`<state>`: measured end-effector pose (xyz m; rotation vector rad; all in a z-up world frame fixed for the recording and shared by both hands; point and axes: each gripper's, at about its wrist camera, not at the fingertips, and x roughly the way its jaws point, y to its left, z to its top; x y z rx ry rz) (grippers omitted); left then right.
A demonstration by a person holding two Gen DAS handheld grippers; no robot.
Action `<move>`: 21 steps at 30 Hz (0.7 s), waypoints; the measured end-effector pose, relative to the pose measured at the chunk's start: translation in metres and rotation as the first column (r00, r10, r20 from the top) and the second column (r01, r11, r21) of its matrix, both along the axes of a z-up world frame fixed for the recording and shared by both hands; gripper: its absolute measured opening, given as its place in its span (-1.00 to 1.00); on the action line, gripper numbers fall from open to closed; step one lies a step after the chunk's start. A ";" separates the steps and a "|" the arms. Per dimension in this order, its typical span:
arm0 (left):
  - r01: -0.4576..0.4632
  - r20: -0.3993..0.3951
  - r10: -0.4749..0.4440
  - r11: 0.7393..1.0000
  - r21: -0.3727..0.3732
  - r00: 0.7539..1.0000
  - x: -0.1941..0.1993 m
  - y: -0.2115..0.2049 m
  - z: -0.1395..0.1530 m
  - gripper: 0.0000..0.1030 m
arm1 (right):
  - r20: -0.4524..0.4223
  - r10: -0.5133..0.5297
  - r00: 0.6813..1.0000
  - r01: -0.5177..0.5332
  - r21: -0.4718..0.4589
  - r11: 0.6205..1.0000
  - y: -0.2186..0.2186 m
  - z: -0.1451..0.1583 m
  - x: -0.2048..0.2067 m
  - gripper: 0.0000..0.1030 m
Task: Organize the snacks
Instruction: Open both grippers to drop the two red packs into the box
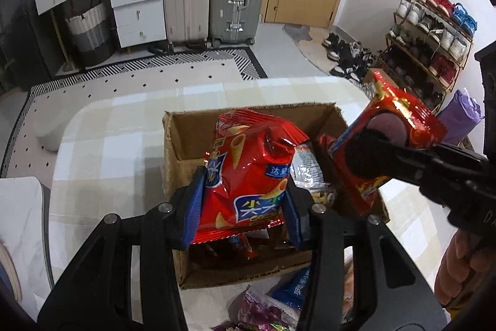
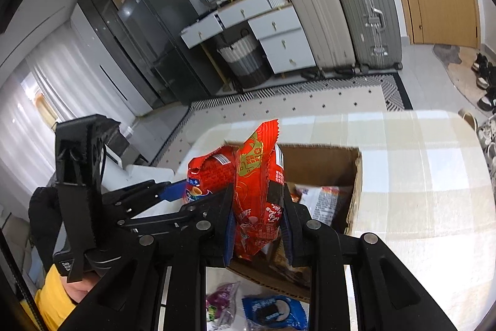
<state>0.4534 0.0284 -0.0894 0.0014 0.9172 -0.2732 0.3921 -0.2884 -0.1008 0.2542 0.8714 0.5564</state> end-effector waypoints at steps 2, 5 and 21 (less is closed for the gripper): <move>0.000 -0.008 0.000 1.000 -0.001 1.000 0.003 -0.001 -0.006 -0.18 | -0.018 0.000 1.000 0.000 -0.008 1.000 0.001 -0.007 0.003 -0.53; -0.002 -0.016 0.002 1.000 0.001 1.000 0.013 -0.002 -0.012 -0.18 | -0.030 0.004 1.000 -0.004 -0.015 1.000 0.003 -0.015 0.005 -0.53; -0.035 0.003 0.035 0.999 0.006 0.999 0.017 0.011 -0.013 0.21 | -0.048 0.007 0.999 -0.008 -0.025 1.000 0.010 -0.019 0.006 -0.53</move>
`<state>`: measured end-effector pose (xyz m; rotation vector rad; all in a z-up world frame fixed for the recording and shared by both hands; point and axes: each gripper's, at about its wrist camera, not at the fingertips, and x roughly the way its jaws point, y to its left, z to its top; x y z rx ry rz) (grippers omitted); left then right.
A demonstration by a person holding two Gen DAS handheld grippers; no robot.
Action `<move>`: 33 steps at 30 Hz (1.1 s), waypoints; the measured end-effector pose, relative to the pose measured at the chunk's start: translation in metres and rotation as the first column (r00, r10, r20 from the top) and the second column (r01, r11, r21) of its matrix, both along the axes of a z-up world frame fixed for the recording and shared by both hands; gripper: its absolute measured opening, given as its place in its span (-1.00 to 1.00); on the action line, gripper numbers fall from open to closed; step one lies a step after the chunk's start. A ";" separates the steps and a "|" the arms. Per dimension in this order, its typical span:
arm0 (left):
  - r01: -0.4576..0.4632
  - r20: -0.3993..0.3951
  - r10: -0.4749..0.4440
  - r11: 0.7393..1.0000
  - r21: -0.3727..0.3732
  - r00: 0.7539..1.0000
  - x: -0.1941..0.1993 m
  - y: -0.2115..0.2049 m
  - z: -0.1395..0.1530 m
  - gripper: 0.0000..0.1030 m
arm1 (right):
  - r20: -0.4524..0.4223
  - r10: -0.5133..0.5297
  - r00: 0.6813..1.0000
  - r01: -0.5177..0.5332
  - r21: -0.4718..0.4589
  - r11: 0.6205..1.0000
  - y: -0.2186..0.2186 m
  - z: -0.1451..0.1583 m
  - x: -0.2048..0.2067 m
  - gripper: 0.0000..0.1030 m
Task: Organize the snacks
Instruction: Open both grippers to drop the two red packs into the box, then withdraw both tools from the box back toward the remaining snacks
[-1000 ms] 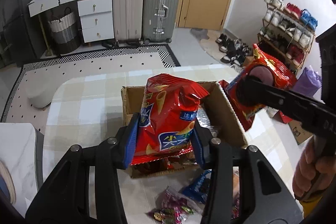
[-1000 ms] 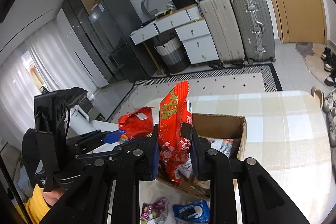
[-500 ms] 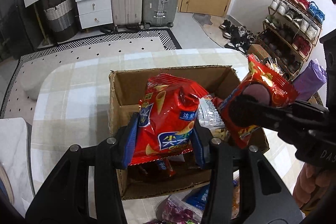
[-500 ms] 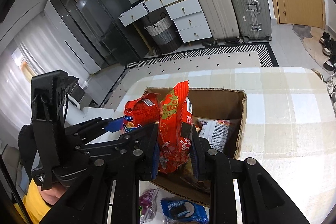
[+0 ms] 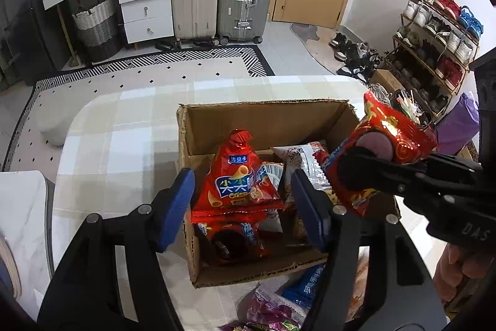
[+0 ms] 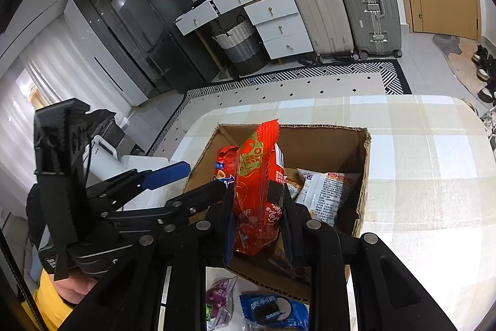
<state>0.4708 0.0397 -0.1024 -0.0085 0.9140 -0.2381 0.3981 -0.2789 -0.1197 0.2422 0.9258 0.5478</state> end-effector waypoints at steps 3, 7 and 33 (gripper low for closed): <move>0.001 0.006 -0.001 1.000 0.001 1.000 -0.008 0.004 0.004 0.21 | -0.006 0.002 1.000 -0.002 -0.007 1.000 0.002 -0.001 0.000 -0.53; -0.002 0.011 0.002 1.000 0.011 1.000 -0.021 0.007 0.010 0.25 | -0.015 0.001 1.000 -0.001 -0.019 1.000 0.007 -0.001 0.001 -0.52; -0.049 0.154 0.041 0.998 0.047 0.987 -0.158 0.009 0.102 0.54 | 0.248 -0.018 0.969 0.016 0.009 1.000 -0.007 0.108 -0.119 -0.21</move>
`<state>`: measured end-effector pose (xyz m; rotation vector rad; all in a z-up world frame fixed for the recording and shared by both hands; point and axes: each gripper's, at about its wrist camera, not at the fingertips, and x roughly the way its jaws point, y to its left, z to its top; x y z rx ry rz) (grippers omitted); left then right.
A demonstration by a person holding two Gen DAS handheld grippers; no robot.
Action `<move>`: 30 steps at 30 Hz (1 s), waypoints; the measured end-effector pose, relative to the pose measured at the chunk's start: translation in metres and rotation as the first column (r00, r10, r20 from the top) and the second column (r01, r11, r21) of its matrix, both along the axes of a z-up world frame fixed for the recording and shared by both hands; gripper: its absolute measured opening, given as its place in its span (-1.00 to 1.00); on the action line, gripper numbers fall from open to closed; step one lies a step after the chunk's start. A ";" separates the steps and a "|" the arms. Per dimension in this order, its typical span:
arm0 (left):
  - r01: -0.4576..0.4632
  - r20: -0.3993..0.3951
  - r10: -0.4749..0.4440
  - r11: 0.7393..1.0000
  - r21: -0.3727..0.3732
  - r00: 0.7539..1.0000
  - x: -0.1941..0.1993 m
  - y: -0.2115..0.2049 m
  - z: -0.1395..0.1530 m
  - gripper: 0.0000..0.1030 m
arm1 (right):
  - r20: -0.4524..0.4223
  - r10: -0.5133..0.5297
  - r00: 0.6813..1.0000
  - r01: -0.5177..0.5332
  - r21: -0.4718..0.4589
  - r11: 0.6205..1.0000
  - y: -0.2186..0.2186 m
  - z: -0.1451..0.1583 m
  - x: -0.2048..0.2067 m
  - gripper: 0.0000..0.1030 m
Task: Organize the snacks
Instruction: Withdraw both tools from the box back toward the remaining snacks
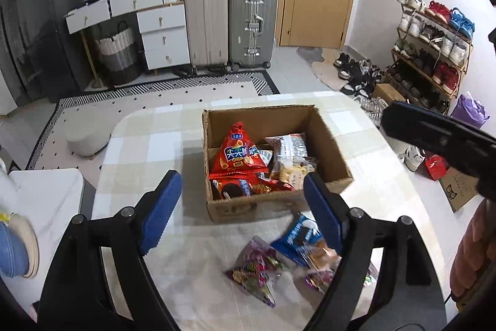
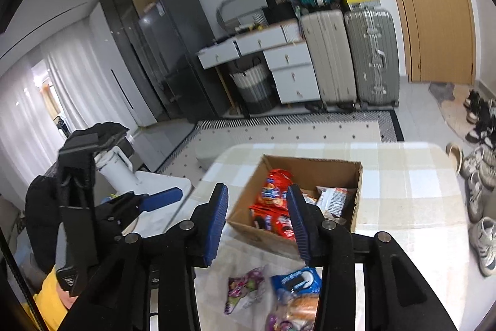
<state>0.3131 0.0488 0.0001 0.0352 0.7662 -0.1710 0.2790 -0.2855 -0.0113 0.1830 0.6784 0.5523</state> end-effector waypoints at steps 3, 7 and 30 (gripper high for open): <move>-0.013 0.033 0.013 1.000 -0.006 0.999 -0.027 0.003 0.016 0.57 | 0.043 -0.005 0.999 0.004 0.010 1.000 -0.001 0.016 -0.026 -0.12; -0.021 0.073 0.022 1.000 -0.024 0.997 -0.067 0.007 0.037 0.58 | 0.092 -0.009 0.996 0.007 0.020 1.000 -0.008 0.031 -0.064 -0.11; -0.085 0.233 0.107 0.991 -0.102 0.967 -0.273 0.044 0.033 0.99 | 0.188 -0.100 0.977 0.082 0.100 0.992 -0.056 -0.003 -0.227 0.33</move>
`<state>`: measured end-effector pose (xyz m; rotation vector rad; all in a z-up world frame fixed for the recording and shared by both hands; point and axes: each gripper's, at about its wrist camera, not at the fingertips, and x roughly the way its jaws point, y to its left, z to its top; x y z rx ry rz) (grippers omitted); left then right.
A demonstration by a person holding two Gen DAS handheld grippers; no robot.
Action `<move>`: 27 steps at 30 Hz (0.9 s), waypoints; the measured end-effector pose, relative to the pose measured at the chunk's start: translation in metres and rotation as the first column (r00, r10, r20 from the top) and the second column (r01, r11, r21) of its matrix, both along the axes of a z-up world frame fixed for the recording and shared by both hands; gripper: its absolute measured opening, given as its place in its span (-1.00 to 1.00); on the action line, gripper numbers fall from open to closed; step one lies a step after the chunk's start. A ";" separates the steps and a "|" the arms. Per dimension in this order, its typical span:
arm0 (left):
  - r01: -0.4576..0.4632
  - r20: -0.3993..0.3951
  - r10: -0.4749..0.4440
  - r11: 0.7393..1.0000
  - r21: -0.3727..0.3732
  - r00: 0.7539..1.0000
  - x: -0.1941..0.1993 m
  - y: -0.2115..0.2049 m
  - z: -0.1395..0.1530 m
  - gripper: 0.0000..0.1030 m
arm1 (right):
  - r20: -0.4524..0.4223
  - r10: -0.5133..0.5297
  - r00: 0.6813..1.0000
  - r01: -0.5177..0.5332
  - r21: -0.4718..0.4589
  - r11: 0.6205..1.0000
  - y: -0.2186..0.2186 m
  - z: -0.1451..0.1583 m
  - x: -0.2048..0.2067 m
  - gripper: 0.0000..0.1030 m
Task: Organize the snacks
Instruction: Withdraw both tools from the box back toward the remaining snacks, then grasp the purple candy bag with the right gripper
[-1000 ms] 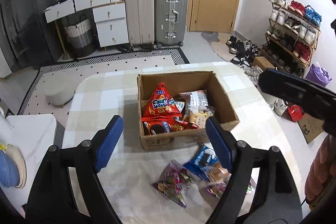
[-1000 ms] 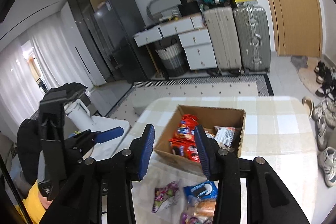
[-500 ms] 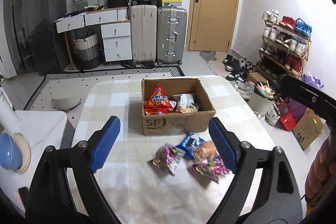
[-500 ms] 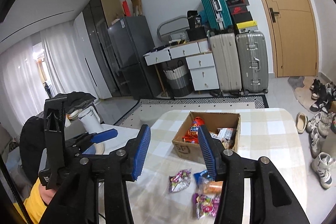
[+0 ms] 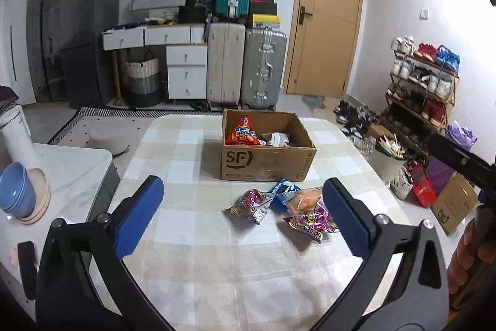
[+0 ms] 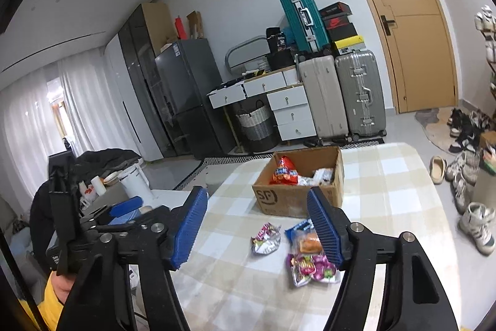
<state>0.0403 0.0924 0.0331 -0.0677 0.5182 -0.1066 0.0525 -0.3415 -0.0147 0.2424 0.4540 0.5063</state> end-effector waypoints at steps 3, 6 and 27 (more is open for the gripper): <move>0.001 -0.020 -0.001 1.000 0.017 1.000 -0.007 -0.004 -0.015 0.99 | -0.020 0.002 1.000 -0.002 0.003 1.000 -0.002 -0.016 -0.003 0.41; 0.017 -0.051 -0.016 0.999 0.031 0.999 -0.006 -0.011 -0.036 0.99 | -0.034 0.001 0.999 -0.001 0.002 1.000 -0.003 -0.032 -0.004 0.60; 0.035 -0.232 -0.027 0.999 0.032 0.972 0.067 -0.025 -0.129 0.99 | -0.215 0.003 0.977 -0.016 -0.059 0.998 -0.001 -0.120 0.034 0.74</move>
